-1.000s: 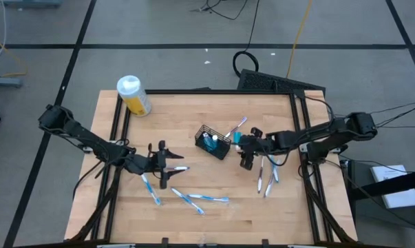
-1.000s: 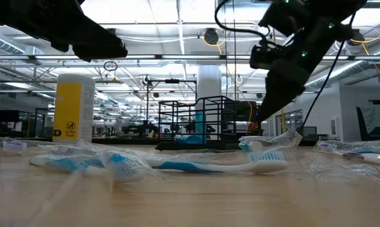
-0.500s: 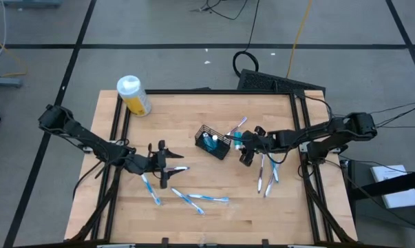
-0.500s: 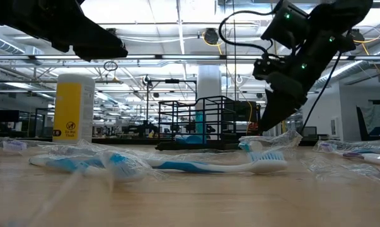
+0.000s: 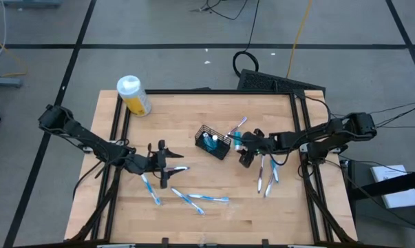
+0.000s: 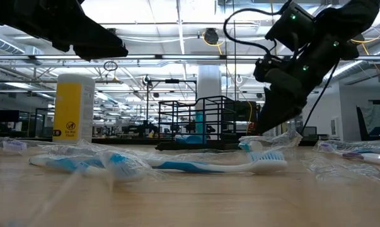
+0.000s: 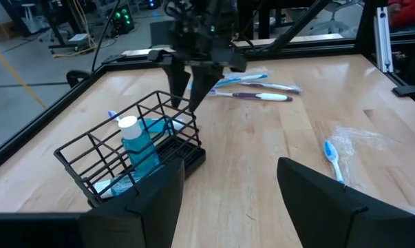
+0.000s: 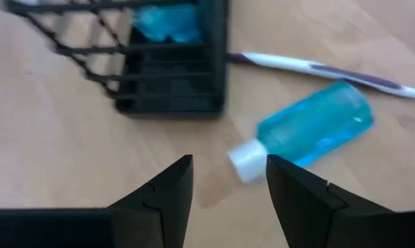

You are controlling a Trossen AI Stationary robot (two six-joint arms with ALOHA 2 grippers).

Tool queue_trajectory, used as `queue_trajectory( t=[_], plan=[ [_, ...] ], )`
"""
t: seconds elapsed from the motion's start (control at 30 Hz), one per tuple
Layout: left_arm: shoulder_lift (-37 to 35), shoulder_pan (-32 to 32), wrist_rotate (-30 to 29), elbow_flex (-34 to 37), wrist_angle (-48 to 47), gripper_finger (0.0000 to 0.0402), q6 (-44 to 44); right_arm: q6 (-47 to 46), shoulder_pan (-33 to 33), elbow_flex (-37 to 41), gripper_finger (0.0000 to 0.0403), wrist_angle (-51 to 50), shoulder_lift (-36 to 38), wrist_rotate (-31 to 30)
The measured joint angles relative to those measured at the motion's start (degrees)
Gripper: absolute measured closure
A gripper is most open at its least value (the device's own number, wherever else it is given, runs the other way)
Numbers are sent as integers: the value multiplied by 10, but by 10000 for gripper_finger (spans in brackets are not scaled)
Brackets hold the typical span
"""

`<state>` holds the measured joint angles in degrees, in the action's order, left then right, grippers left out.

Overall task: Pick & Place toothbrushing station
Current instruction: Put the blue mouthwash into the wire organizer

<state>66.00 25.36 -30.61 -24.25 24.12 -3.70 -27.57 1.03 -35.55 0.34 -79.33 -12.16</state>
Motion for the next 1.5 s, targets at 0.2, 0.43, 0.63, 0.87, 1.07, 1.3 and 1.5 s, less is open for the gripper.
queue_trajectory(
  t=[0.2,0.43,0.63,0.87,1.07,1.3,1.5],
  plan=[
    [0,0,0,0,0,160,0,-12,26,0,260,15,-2,48],
    [0,0,-5,0,0,160,0,-12,44,-1,278,57,-42,49],
    [0,0,-5,0,1,160,0,-13,17,0,288,56,-90,50],
    [0,0,-5,0,1,160,0,-3,-10,0,278,84,-94,46],
    [0,0,-5,0,1,160,0,-5,-38,0,277,69,-94,1],
    [0,0,-5,0,1,160,1,-4,-57,-1,277,23,-94,-33],
    [0,0,-5,0,1,160,0,-1,-62,-1,277,15,-94,-48]
  ],
)
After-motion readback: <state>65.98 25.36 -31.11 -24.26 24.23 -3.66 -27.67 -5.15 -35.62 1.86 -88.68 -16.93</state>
